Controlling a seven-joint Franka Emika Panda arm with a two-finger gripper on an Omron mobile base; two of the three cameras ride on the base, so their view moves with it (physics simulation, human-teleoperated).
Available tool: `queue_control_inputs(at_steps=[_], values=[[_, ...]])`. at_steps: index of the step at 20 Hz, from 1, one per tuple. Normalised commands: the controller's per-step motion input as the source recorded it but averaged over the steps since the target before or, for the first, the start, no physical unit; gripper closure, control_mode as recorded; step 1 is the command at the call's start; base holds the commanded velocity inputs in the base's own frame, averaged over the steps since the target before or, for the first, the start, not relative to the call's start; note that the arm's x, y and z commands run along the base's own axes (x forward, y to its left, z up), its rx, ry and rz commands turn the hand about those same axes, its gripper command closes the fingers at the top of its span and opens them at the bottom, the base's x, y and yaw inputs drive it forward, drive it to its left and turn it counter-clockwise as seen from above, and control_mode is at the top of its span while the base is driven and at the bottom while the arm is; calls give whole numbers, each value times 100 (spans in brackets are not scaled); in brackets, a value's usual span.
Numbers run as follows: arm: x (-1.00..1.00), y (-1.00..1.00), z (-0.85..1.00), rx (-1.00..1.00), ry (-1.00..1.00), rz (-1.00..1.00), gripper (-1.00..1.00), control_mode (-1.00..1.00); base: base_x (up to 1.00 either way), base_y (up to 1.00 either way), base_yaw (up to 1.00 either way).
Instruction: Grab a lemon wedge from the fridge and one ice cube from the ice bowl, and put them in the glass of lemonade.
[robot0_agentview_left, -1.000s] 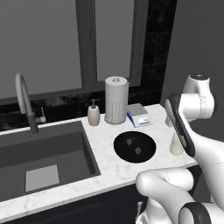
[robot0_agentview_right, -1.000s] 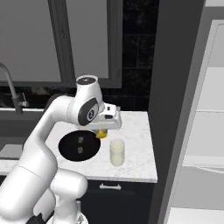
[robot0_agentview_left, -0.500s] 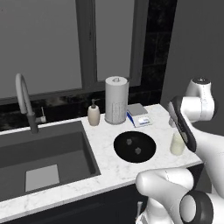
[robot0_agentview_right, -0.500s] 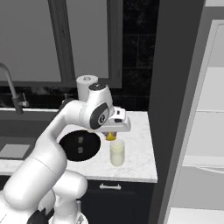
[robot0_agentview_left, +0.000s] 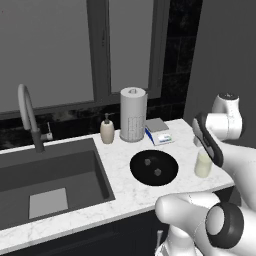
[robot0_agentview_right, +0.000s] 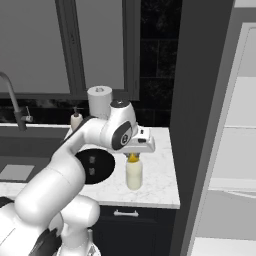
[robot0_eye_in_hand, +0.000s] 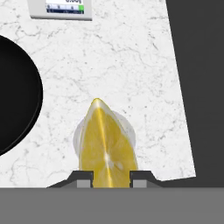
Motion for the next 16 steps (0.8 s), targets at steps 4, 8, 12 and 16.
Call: queue_control_inputs(at_steps=[4,8,12,16], values=[[9,-15,-19,0,-2,-1,100,-100,0,0,0],[5,-6,-13,0,-8,0,100,-100,0,0,0],[0,-3,-2,0,-14,-1,100,-100,0,0,0],[0,0,0,0,-17,-1,100,-100,0,0,0]])
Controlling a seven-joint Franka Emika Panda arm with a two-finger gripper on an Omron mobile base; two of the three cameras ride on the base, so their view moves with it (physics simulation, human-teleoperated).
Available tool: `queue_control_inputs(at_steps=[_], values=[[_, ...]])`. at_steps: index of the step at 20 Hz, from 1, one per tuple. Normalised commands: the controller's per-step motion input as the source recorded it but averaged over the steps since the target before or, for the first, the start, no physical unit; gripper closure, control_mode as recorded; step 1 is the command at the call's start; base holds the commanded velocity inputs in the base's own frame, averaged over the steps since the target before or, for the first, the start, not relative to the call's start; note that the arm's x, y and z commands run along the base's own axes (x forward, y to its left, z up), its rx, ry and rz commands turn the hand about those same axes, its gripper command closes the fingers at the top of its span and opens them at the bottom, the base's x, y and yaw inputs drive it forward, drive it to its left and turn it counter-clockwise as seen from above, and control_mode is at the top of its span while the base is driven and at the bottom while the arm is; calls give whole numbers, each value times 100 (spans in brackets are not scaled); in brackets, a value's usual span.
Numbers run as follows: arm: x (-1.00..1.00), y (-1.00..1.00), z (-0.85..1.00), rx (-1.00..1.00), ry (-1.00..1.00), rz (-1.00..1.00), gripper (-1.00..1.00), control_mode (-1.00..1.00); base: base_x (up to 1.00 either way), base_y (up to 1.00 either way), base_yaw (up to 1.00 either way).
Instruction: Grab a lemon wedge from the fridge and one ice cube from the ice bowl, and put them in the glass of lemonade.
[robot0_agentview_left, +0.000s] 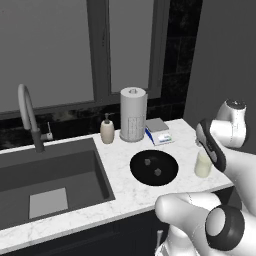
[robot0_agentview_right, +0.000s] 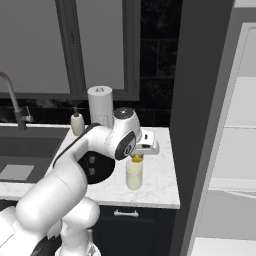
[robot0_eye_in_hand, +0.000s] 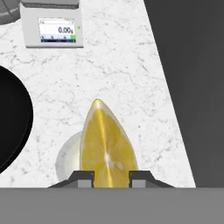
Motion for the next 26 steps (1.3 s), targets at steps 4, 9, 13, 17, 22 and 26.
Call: queue_control_inputs(at_steps=[4,9,13,17,22,26], values=[[0,0,0,1,-14,-1,100,-100,0,0,0],[0,0,0,5,-15,0,100,-100,0,0,0],[0,0,0,7,-12,0,100,-100,0,0,0],[0,0,0,6,-8,0,100,-100,0,0,0],[0,0,0,10,-5,0,100,-100,0,0,0],[0,0,0,10,-4,0,100,-100,0,0,0]])
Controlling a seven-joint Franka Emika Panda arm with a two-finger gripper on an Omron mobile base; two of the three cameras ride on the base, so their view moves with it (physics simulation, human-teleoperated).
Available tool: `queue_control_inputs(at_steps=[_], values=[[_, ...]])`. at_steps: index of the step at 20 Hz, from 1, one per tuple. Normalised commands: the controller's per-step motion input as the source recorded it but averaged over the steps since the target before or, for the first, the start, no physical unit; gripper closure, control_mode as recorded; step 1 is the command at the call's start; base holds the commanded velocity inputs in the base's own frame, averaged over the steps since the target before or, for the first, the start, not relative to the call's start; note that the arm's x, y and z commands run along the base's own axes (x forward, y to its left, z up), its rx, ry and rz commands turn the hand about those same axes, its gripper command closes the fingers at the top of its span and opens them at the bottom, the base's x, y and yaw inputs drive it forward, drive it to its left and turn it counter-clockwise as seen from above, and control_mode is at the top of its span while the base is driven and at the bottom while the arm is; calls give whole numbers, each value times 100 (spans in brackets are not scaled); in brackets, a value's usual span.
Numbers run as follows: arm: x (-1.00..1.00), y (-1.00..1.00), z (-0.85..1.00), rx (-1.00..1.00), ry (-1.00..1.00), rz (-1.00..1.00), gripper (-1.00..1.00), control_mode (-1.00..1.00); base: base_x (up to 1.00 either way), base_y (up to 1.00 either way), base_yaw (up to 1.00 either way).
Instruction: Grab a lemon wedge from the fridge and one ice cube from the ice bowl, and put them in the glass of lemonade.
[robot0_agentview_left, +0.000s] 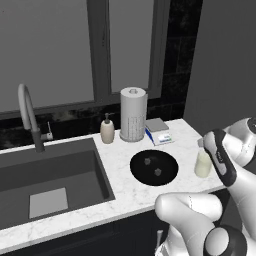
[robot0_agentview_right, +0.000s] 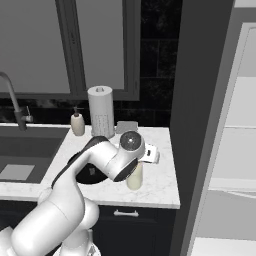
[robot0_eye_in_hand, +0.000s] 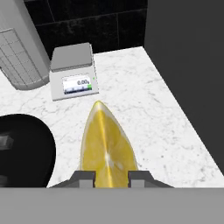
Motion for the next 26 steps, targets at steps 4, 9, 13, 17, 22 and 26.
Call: queue_control_inputs(at_steps=[4,9,13,17,22,26], values=[[0,0,0,9,-2,0,100,-100,0,0,0],[0,2,0,5,-4,-1,100,-100,0,0,0],[0,2,-5,4,-4,-3,100,-100,0,0,0],[0,1,-10,2,-4,-2,100,-100,0,0,0],[0,0,-9,2,-3,-1,100,-100,0,0,0],[0,1,-2,3,-3,-2,100,-100,0,0,0]])
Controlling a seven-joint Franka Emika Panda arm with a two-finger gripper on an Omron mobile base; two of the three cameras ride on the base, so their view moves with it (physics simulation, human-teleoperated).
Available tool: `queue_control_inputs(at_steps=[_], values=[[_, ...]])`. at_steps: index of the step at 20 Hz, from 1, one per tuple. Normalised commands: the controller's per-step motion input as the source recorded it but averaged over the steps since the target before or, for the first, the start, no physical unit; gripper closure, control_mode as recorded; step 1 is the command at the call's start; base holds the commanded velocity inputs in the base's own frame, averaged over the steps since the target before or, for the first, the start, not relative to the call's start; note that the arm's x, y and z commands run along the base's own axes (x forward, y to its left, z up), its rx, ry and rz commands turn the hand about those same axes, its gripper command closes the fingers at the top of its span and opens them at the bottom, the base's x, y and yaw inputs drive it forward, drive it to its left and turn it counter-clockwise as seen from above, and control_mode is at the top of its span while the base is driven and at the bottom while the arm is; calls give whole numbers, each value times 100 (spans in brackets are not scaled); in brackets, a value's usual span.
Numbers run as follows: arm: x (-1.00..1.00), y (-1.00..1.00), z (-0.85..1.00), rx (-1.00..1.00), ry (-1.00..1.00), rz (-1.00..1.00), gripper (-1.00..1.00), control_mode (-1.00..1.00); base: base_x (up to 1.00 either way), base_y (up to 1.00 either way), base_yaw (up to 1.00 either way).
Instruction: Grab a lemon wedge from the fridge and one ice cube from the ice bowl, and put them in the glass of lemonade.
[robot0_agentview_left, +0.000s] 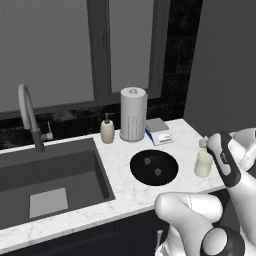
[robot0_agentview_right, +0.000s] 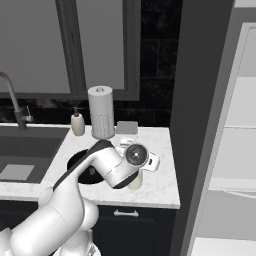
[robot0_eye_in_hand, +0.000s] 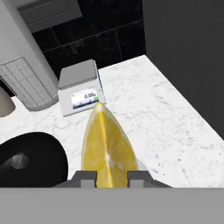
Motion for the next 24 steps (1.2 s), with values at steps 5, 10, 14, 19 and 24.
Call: queue_control_inputs(at_steps=[5,10,14,19,24], values=[[0,1,-7,2,-2,-2,100,-100,0,0,0],[0,0,-4,1,0,-2,100,-100,0,0,0],[0,0,-4,0,-1,-2,100,-100,0,0,0],[0,0,-4,0,-2,-1,-100,-100,0,0,0],[0,0,-1,1,-2,-1,-100,-100,0,0,0]])
